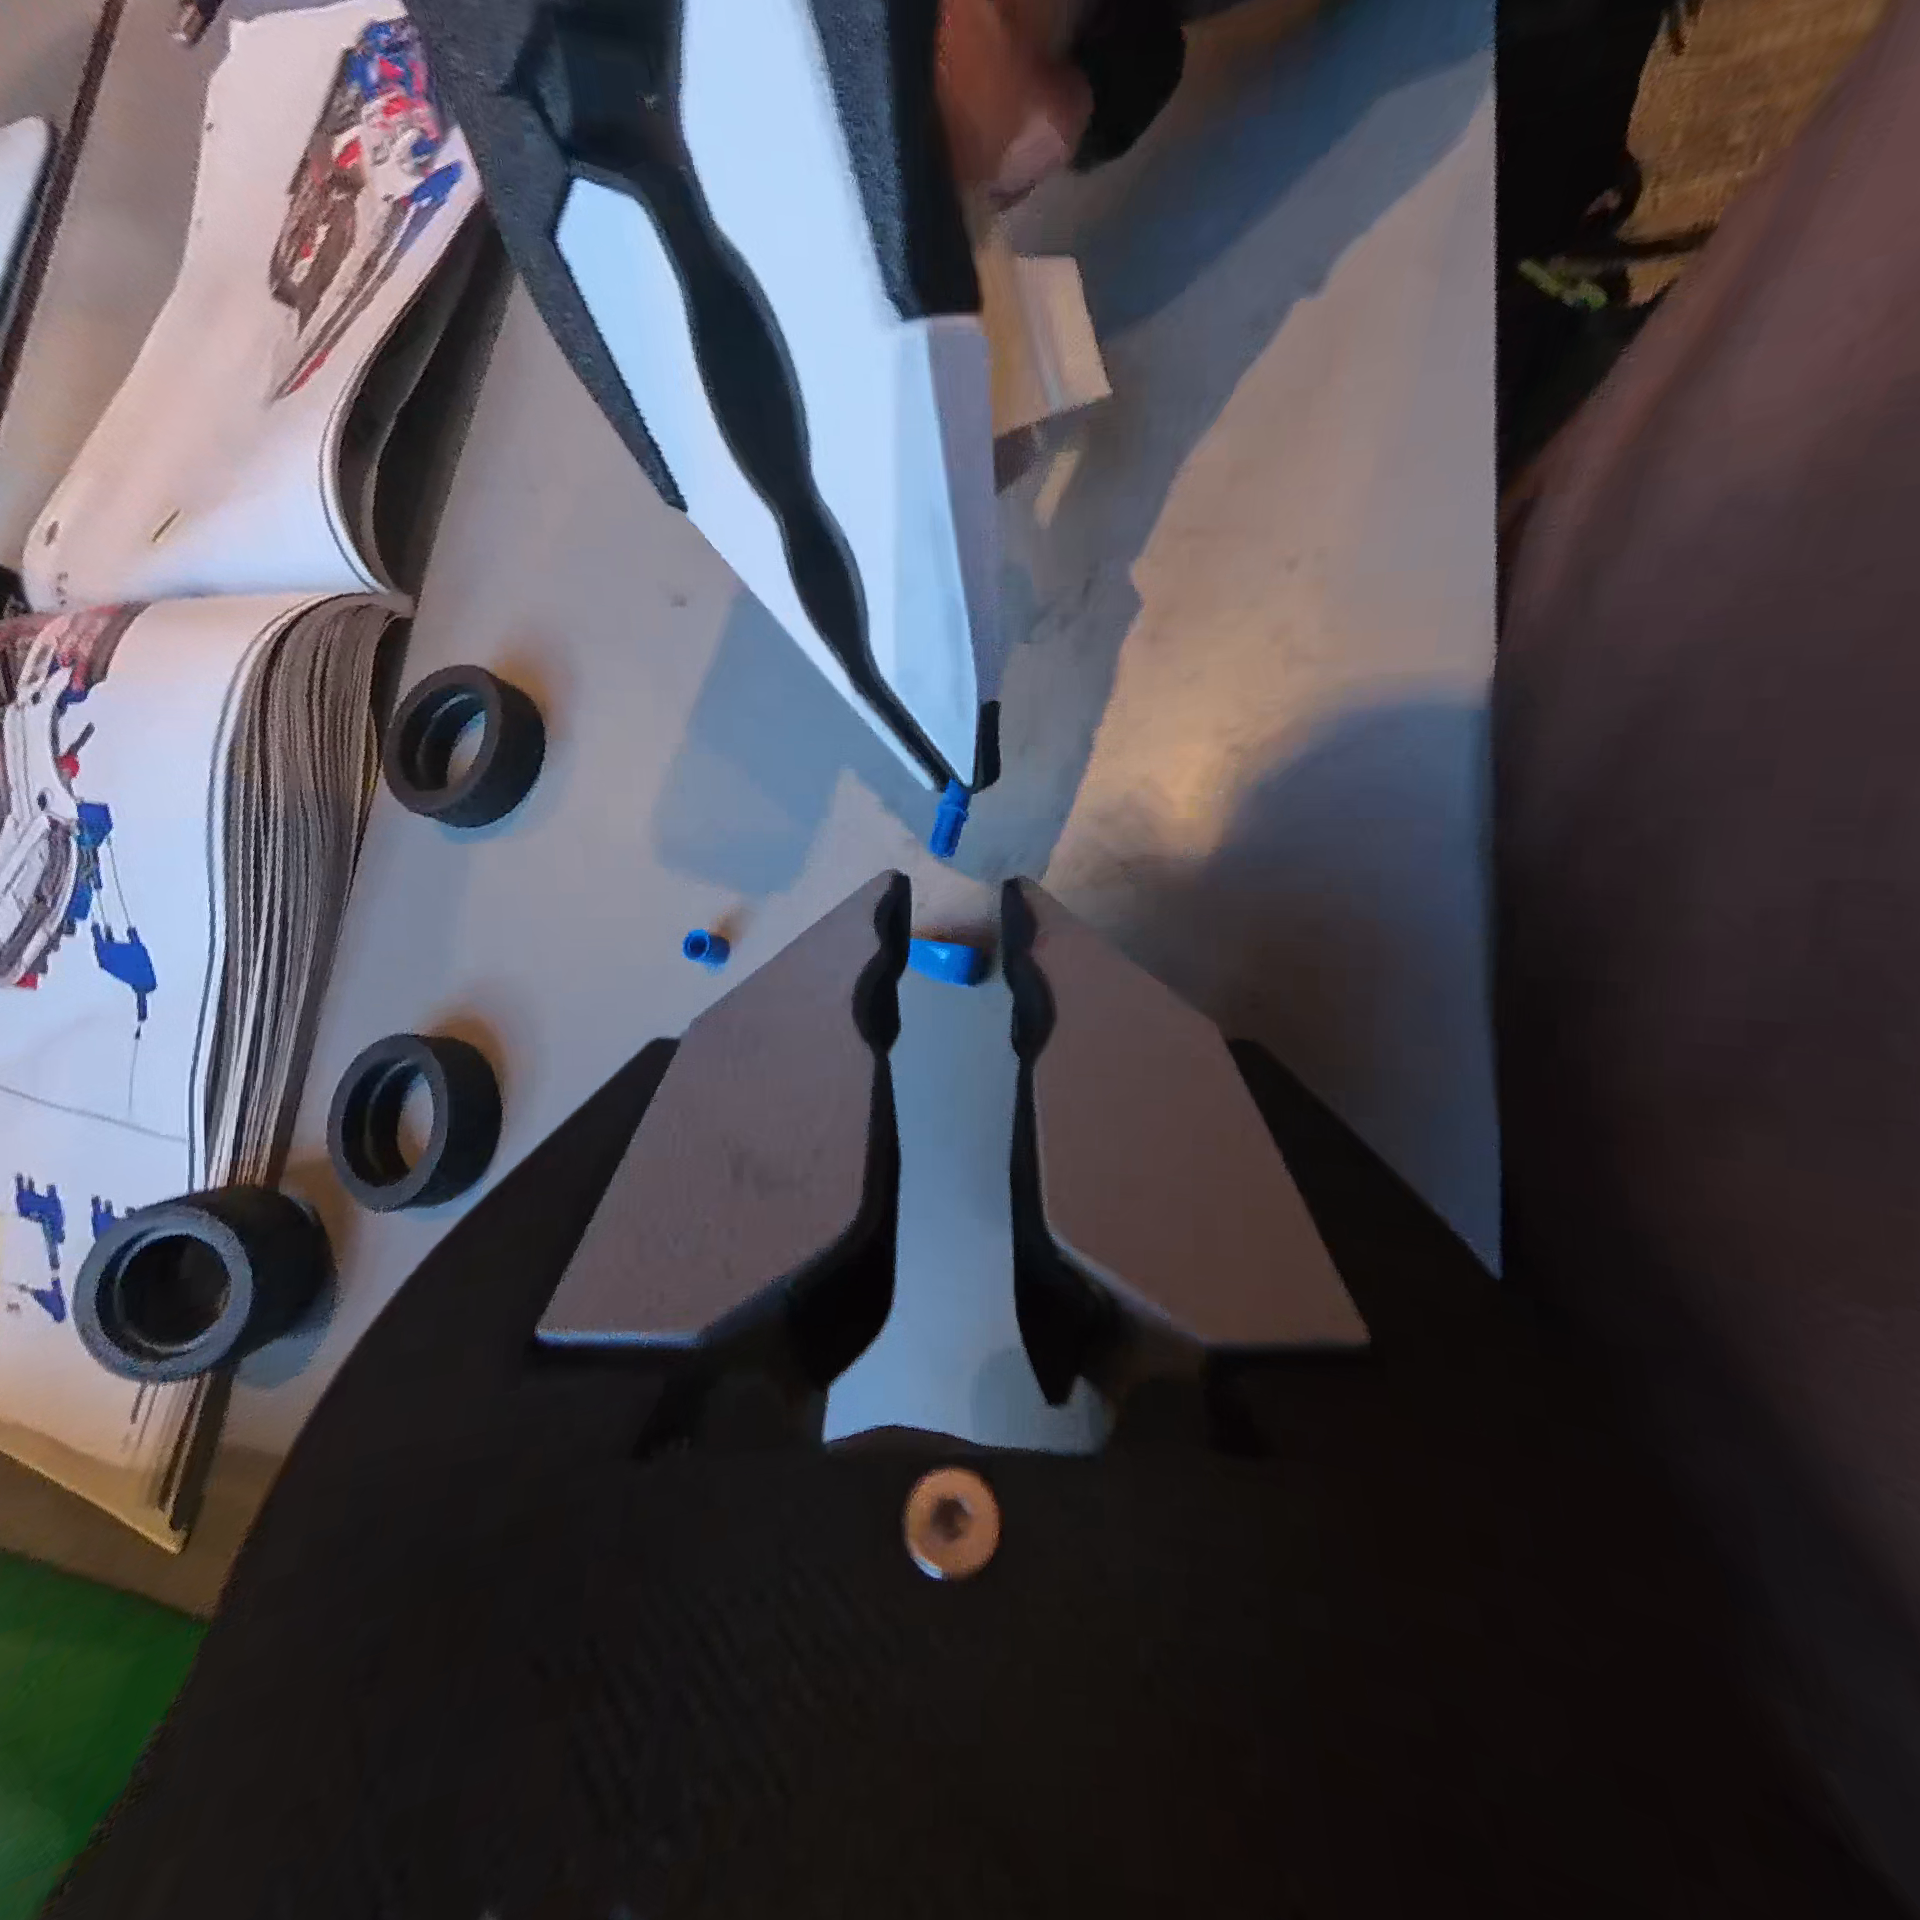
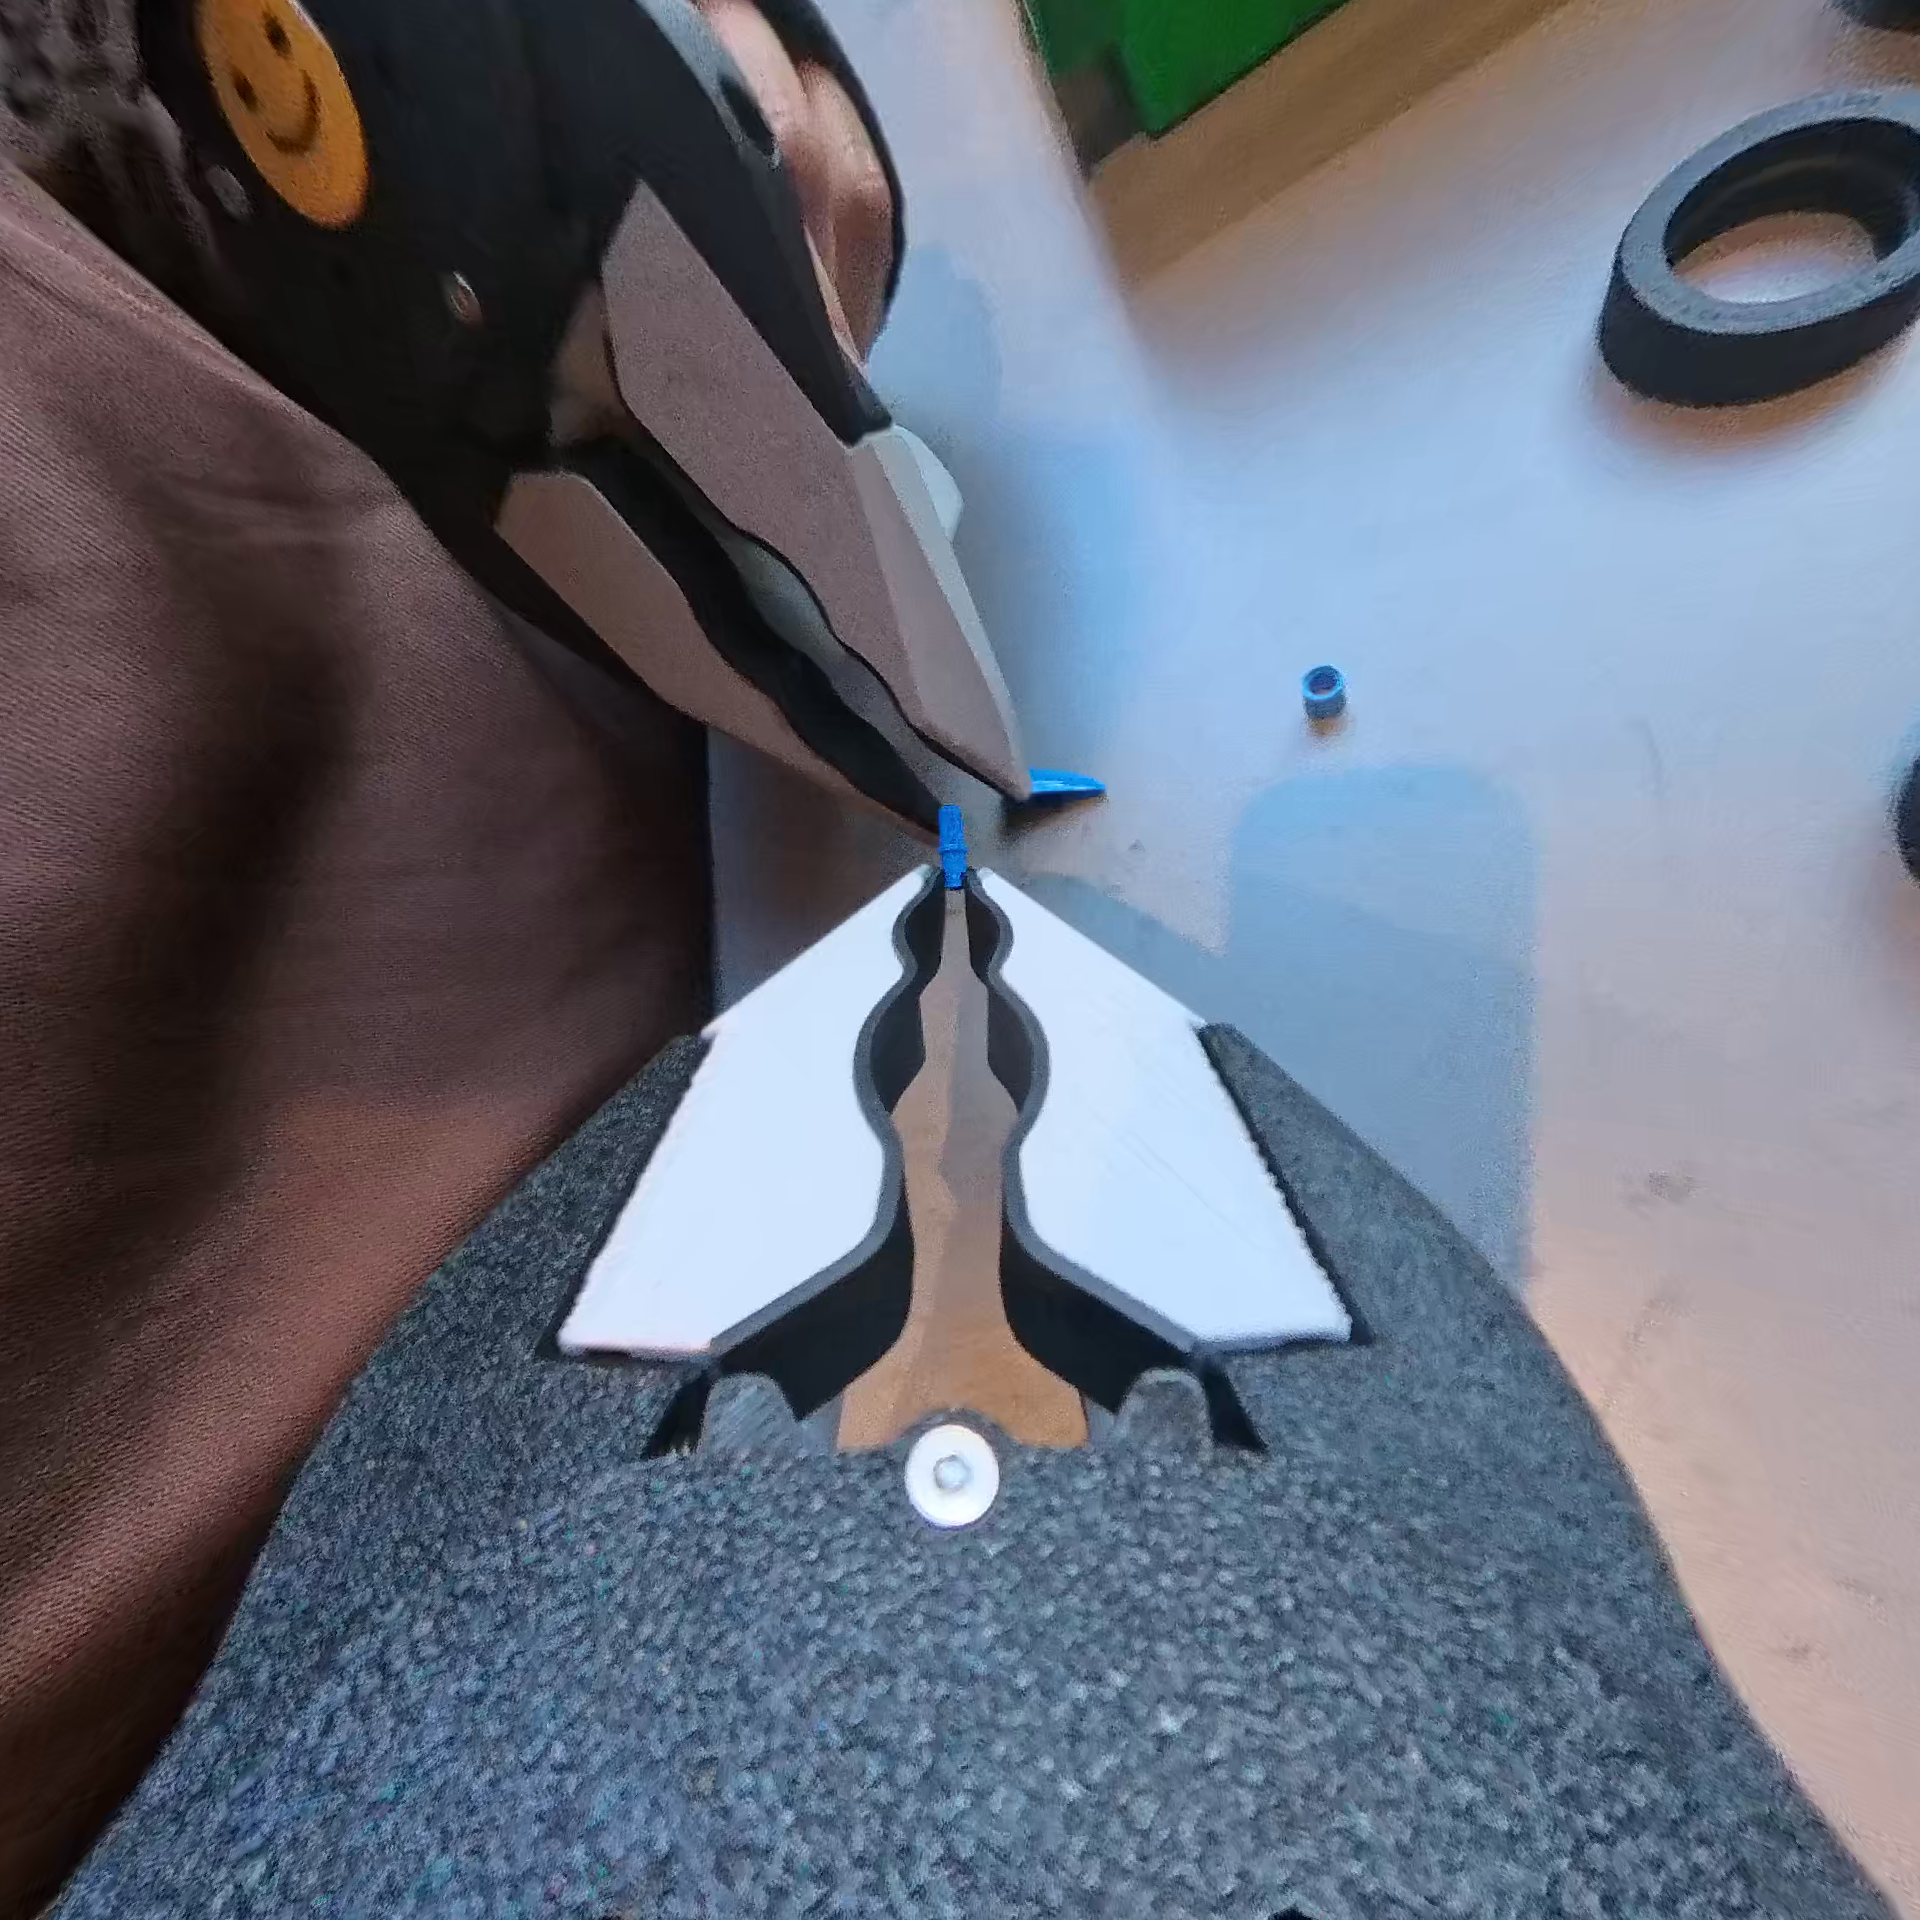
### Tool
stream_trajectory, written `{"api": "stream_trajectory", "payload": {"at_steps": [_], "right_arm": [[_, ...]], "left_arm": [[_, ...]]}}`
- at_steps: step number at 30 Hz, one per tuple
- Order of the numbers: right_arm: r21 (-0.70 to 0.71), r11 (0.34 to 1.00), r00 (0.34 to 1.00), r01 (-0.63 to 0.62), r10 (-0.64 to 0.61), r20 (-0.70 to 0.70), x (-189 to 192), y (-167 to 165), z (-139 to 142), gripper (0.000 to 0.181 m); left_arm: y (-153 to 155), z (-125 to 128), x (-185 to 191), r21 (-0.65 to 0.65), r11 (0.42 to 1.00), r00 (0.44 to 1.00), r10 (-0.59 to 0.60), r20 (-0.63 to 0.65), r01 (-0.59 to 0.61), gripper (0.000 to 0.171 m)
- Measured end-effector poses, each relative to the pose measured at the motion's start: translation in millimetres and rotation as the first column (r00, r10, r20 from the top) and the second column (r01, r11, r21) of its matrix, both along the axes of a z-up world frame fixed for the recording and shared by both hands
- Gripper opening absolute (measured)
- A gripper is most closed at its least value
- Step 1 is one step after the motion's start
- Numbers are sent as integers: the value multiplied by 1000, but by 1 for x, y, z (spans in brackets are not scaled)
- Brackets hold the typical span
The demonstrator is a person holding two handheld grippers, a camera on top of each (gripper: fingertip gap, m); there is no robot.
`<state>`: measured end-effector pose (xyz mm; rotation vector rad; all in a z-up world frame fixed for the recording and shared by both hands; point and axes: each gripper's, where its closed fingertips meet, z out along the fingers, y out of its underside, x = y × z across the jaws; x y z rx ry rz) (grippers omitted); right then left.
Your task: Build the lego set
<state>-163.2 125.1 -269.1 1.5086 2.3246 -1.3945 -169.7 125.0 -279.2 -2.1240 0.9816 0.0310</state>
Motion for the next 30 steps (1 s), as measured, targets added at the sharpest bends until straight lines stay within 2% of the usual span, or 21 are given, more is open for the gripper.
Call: {"api": "stream_trajectory", "payload": {"at_steps": [9,11,13,16,22,25,30], "right_arm": [[-109,994,998,22,-15,65,6,-5,0,4],[-128,991,998,34,-27,58,5,-3,1,4],[-124,992,1000,31,-30,10,4,-3,4,4],[2,1000,990,8,-7,-140,5,-4,5,4],[273,962,959,-1,77,-271,5,-2,1,4],[333,943,951,-4,106,-290,5,-2,-1,5],[342,940,949,-12,118,-291,4,-6,-2,5]], "left_arm": [[3,5,11,71,995,997,-66,-37,69,2],[4,4,10,79,995,997,-64,-45,67,2],[3,4,12,63,996,998,-60,8,60,2],[1,7,14,16,998,989,-56,138,54,2],[-1,3,13,-27,997,985,-65,162,70,2],[-2,2,14,-33,997,984,-65,168,72,1],[-2,2,15,-30,997,982,-63,177,70,1]]}}
